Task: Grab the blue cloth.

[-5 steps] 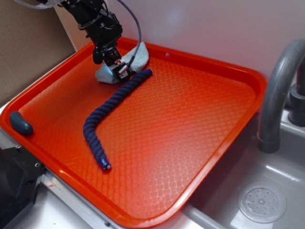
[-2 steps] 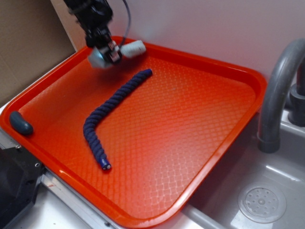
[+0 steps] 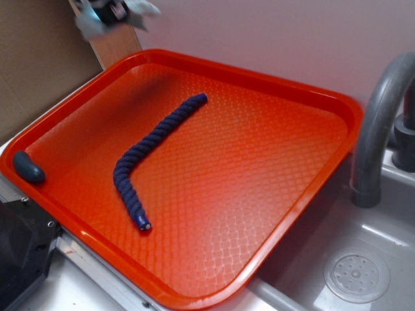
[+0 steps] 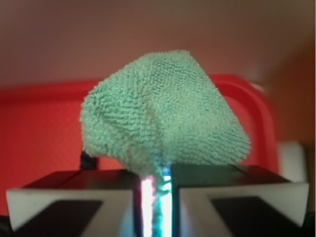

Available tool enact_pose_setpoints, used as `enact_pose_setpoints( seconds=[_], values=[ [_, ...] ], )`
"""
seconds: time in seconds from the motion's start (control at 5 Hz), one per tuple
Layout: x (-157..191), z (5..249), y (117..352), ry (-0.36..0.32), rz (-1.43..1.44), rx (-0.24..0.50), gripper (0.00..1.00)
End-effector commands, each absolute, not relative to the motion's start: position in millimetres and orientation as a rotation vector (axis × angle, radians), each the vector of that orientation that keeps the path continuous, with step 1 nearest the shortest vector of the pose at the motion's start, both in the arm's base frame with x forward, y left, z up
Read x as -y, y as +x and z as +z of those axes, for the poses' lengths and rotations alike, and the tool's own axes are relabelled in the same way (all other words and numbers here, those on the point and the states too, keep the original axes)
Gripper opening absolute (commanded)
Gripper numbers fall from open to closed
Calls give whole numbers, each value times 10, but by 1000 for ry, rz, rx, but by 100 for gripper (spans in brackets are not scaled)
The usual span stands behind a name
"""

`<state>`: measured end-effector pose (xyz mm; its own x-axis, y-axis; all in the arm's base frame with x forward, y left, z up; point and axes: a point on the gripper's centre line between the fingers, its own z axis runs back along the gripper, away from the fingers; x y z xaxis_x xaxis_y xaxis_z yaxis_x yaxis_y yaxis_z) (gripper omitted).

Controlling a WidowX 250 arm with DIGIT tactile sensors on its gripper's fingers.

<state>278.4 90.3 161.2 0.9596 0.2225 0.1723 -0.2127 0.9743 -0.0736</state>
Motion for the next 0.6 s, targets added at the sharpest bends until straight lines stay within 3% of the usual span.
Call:
enact_pose_setpoints(
  seconds=[0.0, 0.4],
  values=[
    [-1734, 2441, 2523, 50, 709, 230, 0],
    [-1639, 2319, 2628, 87, 643, 245, 0]
  ],
)
